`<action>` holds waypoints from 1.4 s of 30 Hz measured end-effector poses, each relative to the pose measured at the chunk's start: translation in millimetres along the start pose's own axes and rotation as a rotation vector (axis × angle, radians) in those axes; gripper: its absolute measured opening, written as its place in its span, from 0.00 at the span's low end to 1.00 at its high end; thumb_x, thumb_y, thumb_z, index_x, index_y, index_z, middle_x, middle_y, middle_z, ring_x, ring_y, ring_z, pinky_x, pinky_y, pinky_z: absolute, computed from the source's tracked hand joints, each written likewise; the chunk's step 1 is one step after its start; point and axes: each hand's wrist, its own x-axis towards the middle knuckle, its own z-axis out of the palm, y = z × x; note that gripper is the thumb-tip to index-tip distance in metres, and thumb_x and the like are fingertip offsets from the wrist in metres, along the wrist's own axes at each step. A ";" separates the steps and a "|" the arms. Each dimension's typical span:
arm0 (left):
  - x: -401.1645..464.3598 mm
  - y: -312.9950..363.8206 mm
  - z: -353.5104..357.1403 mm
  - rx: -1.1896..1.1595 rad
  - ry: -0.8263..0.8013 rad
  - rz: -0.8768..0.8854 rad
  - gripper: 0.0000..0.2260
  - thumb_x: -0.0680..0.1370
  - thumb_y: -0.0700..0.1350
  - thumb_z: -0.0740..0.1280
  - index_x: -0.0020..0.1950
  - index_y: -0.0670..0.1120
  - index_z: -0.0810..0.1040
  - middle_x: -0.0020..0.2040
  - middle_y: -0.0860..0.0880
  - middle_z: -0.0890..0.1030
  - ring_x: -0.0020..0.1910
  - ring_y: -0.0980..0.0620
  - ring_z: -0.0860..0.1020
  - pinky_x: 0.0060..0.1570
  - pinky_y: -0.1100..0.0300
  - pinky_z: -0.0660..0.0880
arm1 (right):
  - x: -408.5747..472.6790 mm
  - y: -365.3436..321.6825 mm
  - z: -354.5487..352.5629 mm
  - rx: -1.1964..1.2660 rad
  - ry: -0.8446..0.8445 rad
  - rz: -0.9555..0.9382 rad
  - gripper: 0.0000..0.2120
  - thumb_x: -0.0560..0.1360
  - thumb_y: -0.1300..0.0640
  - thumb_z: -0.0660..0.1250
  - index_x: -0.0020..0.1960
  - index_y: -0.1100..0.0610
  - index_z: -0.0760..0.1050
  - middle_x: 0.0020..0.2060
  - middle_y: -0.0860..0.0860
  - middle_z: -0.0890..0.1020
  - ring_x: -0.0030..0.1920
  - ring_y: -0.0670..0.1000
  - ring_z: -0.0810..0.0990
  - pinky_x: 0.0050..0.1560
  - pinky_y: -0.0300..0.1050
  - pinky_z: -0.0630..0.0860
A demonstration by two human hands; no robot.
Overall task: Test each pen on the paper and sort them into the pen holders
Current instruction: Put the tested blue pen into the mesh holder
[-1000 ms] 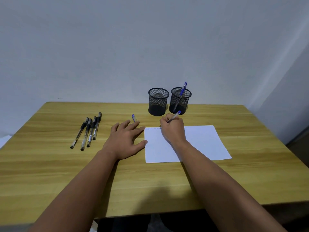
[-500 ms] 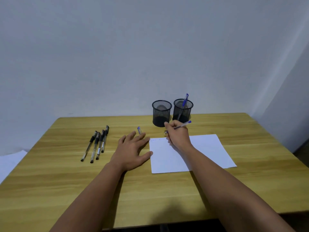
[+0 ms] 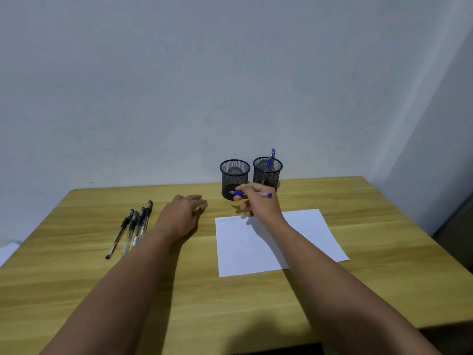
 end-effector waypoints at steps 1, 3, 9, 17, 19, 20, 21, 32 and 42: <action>2.8 -1.2 0.8 0.014 -0.001 0.014 0.13 0.81 0.44 0.64 0.63 0.55 0.82 0.69 0.54 0.79 0.61 0.43 0.74 0.56 0.48 0.77 | 0.9 0.6 -1.3 -0.011 -0.004 0.000 0.08 0.83 0.59 0.68 0.50 0.60 0.85 0.39 0.55 0.87 0.27 0.47 0.77 0.26 0.38 0.73; 5.1 -0.9 0.7 0.008 0.020 0.006 0.12 0.80 0.42 0.65 0.59 0.54 0.84 0.63 0.54 0.81 0.58 0.45 0.75 0.52 0.50 0.77 | 2.0 4.5 -4.5 -0.016 0.000 -0.023 0.05 0.82 0.61 0.69 0.47 0.58 0.80 0.37 0.56 0.85 0.27 0.49 0.77 0.26 0.40 0.74; -10.4 4.8 -0.1 -0.049 0.084 -0.045 0.07 0.81 0.46 0.67 0.56 0.53 0.82 0.51 0.53 0.78 0.53 0.48 0.76 0.45 0.51 0.77 | -10.9 3.7 -15.5 -0.037 0.002 -0.012 0.08 0.81 0.57 0.73 0.48 0.62 0.83 0.38 0.54 0.85 0.29 0.48 0.78 0.29 0.39 0.75; -36.7 36.8 -41.8 -0.191 0.201 -0.019 0.07 0.81 0.47 0.64 0.58 0.53 0.79 0.49 0.56 0.81 0.51 0.52 0.78 0.44 0.53 0.77 | -43.0 -30.1 -24.4 -0.057 -0.043 -0.066 0.06 0.78 0.59 0.76 0.49 0.63 0.84 0.41 0.55 0.89 0.30 0.46 0.79 0.31 0.38 0.76; -41.0 44.6 -52.6 -0.214 0.233 0.001 0.07 0.81 0.44 0.66 0.58 0.52 0.79 0.48 0.56 0.80 0.51 0.52 0.78 0.44 0.54 0.77 | -50.7 -41.3 -24.8 -0.061 -0.065 -0.093 0.05 0.78 0.59 0.77 0.47 0.60 0.84 0.42 0.57 0.89 0.30 0.47 0.80 0.31 0.39 0.76; -43.8 48.3 -57.0 -0.227 0.251 0.012 0.07 0.81 0.44 0.66 0.57 0.52 0.79 0.48 0.56 0.80 0.51 0.52 0.78 0.44 0.54 0.76 | -54.6 -45.9 -25.2 -0.064 -0.075 -0.103 0.05 0.78 0.58 0.77 0.46 0.60 0.84 0.43 0.58 0.90 0.30 0.47 0.80 0.31 0.39 0.76; -46.7 52.1 -61.3 -0.235 0.262 0.019 0.07 0.81 0.43 0.66 0.57 0.52 0.80 0.48 0.56 0.80 0.51 0.52 0.78 0.44 0.54 0.76 | -58.3 -50.0 -25.4 -0.069 -0.085 -0.110 0.05 0.78 0.58 0.77 0.46 0.60 0.84 0.44 0.59 0.89 0.30 0.47 0.80 0.31 0.39 0.76; -60.1 85.5 -83.7 -0.221 0.335 0.113 0.08 0.80 0.42 0.68 0.58 0.51 0.81 0.49 0.54 0.81 0.51 0.52 0.78 0.47 0.52 0.76 | -82.2 -70.7 -37.1 -0.100 -0.117 -0.143 0.05 0.79 0.59 0.76 0.46 0.60 0.83 0.38 0.54 0.88 0.29 0.47 0.80 0.30 0.39 0.76; -52.6 122.2 -111.5 -1.246 0.167 -0.181 0.08 0.79 0.40 0.73 0.57 0.42 0.85 0.51 0.44 0.86 0.50 0.50 0.84 0.57 0.54 0.80 | -73.8 -69.1 -58.5 0.155 -0.160 0.007 0.08 0.77 0.60 0.77 0.54 0.61 0.86 0.44 0.55 0.90 0.34 0.45 0.81 0.31 0.36 0.76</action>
